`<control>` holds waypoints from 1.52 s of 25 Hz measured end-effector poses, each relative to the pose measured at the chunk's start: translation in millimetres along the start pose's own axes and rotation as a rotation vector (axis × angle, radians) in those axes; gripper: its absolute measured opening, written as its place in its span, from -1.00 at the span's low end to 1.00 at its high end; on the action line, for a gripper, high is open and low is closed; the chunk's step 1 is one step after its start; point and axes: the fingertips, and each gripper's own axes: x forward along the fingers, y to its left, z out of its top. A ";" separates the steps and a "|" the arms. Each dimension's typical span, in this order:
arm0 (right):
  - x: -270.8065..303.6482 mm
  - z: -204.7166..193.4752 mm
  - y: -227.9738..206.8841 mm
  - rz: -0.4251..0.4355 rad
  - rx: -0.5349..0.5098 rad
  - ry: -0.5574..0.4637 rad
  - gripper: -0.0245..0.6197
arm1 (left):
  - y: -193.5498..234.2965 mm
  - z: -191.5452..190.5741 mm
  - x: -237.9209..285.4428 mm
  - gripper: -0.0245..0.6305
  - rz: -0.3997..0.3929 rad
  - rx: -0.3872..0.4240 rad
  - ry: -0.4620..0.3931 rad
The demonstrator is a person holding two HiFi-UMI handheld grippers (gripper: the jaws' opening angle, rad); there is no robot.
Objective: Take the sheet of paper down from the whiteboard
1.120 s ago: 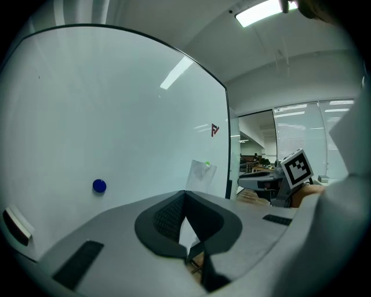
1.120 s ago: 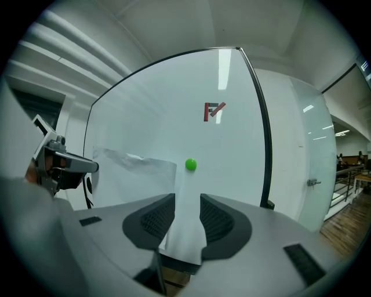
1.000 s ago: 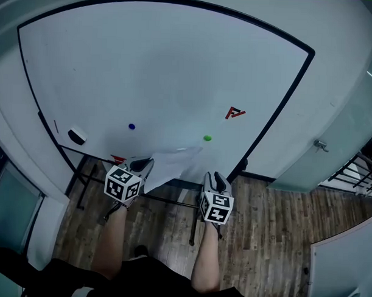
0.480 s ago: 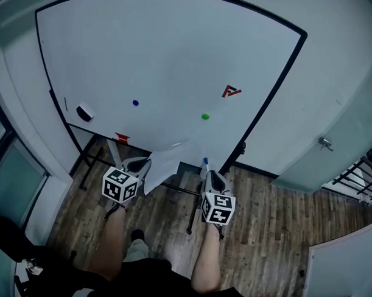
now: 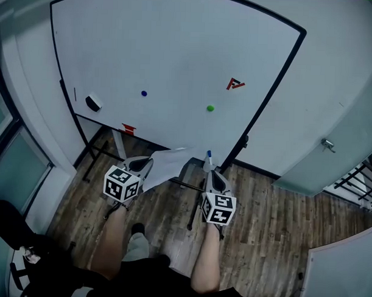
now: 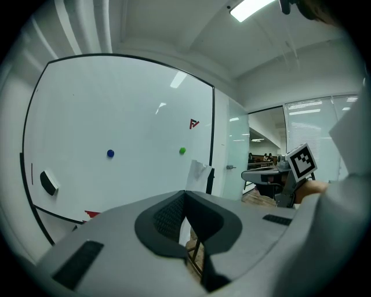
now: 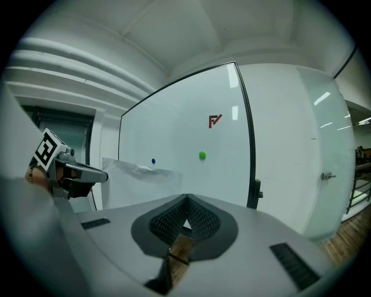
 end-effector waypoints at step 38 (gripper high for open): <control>-37.4 -19.4 10.5 0.055 -0.009 0.018 -0.85 | -47.4 -1.8 -15.9 -0.86 -0.031 -0.005 -0.032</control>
